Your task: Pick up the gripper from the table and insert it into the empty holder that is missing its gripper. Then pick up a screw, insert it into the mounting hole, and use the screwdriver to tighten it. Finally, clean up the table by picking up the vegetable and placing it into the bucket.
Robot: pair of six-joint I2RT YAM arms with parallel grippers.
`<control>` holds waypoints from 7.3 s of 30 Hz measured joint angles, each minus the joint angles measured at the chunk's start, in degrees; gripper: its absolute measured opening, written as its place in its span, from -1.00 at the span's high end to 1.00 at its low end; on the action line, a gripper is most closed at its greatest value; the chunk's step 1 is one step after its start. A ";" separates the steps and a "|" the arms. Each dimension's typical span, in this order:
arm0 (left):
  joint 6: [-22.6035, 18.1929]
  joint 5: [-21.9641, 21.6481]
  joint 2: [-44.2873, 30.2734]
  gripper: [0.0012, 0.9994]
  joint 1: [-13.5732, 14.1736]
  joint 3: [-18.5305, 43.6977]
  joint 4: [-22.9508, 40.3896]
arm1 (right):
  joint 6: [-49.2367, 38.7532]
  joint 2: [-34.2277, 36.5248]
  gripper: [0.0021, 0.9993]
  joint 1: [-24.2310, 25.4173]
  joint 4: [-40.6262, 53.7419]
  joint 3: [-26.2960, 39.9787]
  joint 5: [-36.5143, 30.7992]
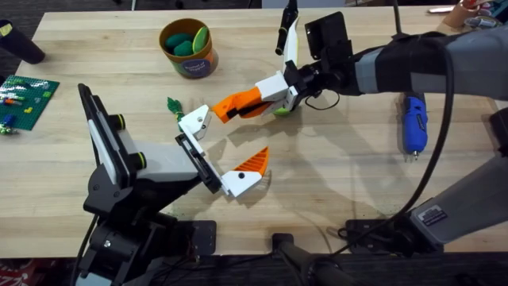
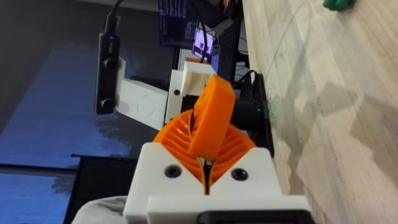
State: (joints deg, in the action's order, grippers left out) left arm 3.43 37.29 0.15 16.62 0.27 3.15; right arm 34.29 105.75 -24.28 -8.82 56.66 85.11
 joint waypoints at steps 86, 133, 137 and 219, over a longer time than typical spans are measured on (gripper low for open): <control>0.06 -0.77 -0.19 -0.97 -0.04 0.05 0.01 | -32.02 0.07 0.96 -4.50 7.52 -0.47 2.17; 0.53 -5.11 -0.19 -0.97 -0.71 0.05 0.01 | -27.32 2.12 0.96 -6.42 4.66 4.64 0.90; 0.98 -5.82 -0.19 -0.97 -0.81 0.05 0.05 | -21.86 2.12 0.96 -6.67 4.11 4.83 -0.47; 0.09 2.39 -0.19 -0.97 -0.88 0.20 0.48 | 26.05 8.99 -0.99 -8.46 -17.07 5.23 -2.39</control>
State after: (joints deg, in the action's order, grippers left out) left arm 3.52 39.68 -0.03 15.74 0.47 3.63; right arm 60.33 114.75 -32.74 -25.89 61.89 82.72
